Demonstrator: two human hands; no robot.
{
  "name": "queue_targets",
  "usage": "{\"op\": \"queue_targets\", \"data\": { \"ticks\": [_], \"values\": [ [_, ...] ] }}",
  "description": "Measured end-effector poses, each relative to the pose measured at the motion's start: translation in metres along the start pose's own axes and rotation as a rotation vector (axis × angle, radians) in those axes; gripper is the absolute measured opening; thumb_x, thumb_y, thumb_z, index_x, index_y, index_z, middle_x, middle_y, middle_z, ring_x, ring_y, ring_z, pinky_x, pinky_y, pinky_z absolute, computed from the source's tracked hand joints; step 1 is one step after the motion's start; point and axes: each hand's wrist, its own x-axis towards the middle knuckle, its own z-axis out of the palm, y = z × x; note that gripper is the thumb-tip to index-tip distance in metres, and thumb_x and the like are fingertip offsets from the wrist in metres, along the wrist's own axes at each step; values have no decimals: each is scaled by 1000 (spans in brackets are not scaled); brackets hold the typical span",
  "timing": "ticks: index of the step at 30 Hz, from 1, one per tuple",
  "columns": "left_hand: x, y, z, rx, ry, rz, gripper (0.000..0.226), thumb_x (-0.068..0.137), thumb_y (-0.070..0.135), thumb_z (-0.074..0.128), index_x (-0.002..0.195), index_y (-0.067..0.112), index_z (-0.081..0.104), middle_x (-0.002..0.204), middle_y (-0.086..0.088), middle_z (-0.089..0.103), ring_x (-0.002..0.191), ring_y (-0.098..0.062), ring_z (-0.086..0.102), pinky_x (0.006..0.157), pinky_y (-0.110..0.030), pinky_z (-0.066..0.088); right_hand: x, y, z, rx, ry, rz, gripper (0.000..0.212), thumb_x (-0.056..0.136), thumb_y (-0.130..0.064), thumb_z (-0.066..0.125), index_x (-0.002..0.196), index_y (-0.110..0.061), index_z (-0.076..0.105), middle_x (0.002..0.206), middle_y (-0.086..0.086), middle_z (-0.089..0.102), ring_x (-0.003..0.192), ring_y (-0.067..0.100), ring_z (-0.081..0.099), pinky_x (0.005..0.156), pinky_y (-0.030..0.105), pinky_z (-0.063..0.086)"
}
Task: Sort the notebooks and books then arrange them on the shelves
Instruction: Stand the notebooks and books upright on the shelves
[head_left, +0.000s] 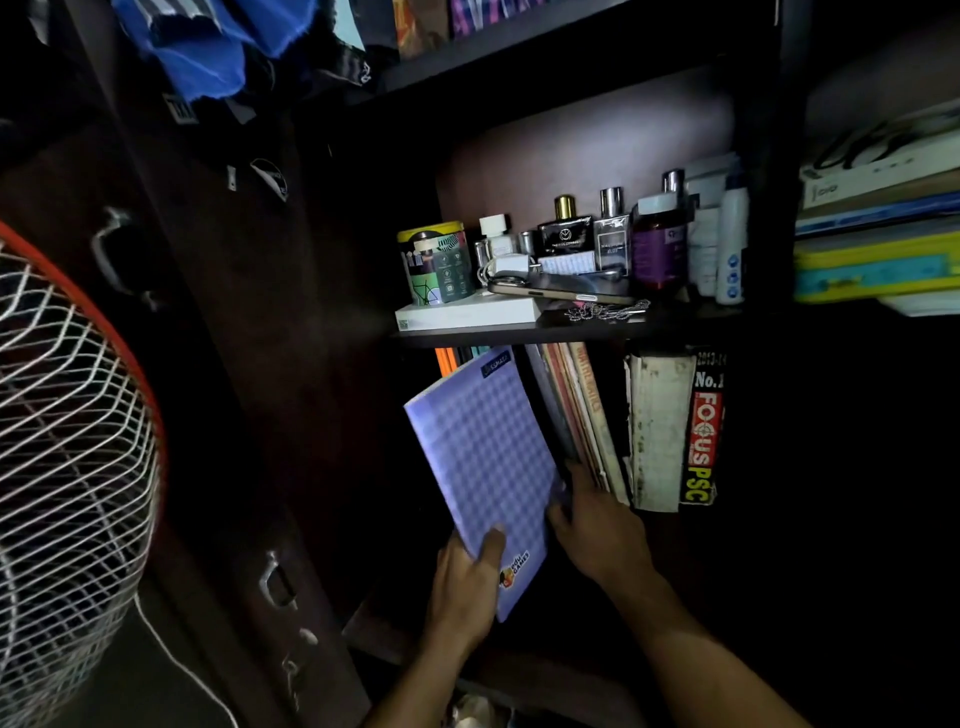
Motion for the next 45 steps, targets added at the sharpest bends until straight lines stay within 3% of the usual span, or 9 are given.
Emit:
{"op": "queue_targets", "data": {
  "ticks": [6,15,18,21,27,31,36,40,45],
  "values": [
    [13,13,21,475,54,332,78,79,67,23,114,12,65,106,-12,70,99,-34,65,74,-39,49,1,6,5,95,-2,-90,68,100,-47,48,157,-27,18,125,4,68,103,28,68,72,32,47],
    [29,8,31,426,1,492,77,88,65,29,148,17,37,128,-4,62,108,-28,62,79,-37,50,3,13,7,263,-131,-243,74,97,-36,53,160,-34,14,138,-3,61,113,22,65,87,35,53],
    [34,3,35,326,18,471,62,97,62,30,136,18,50,121,7,59,112,-24,61,83,-26,45,3,15,9,298,33,-211,48,94,-32,50,142,-30,48,131,-6,63,115,17,63,92,34,52],
    [49,1,40,394,143,362,63,100,61,30,140,15,47,129,-8,64,118,-37,60,89,-37,49,1,14,5,255,324,-209,29,83,-22,54,111,-21,60,112,0,57,102,22,59,82,35,52],
    [54,10,49,609,69,212,60,102,56,34,150,20,25,125,-14,66,110,-40,63,86,-42,51,-3,6,0,107,435,-88,61,68,-8,73,123,-15,47,121,7,45,109,29,50,88,43,52],
    [46,9,44,459,72,372,49,94,40,54,134,35,25,120,0,64,101,-33,67,75,-41,54,-3,7,1,87,416,11,76,69,-11,74,137,-15,42,125,9,48,114,29,47,90,45,49],
    [52,2,48,366,108,432,64,101,33,54,149,46,13,134,4,59,112,-21,64,88,-38,55,-2,10,6,152,334,56,87,74,-16,72,150,-17,29,136,11,46,126,30,46,100,43,47],
    [71,-6,50,304,75,327,66,100,31,59,142,58,16,93,7,64,77,-17,69,72,-47,58,-1,14,11,205,225,120,97,79,-26,74,157,-17,17,148,13,44,135,32,45,106,40,43],
    [79,0,51,304,86,194,23,99,47,56,96,33,38,73,1,67,53,-14,67,63,-49,57,3,24,7,383,126,98,85,79,-18,73,152,-24,31,142,6,53,127,26,54,100,35,48]
  ]
}}
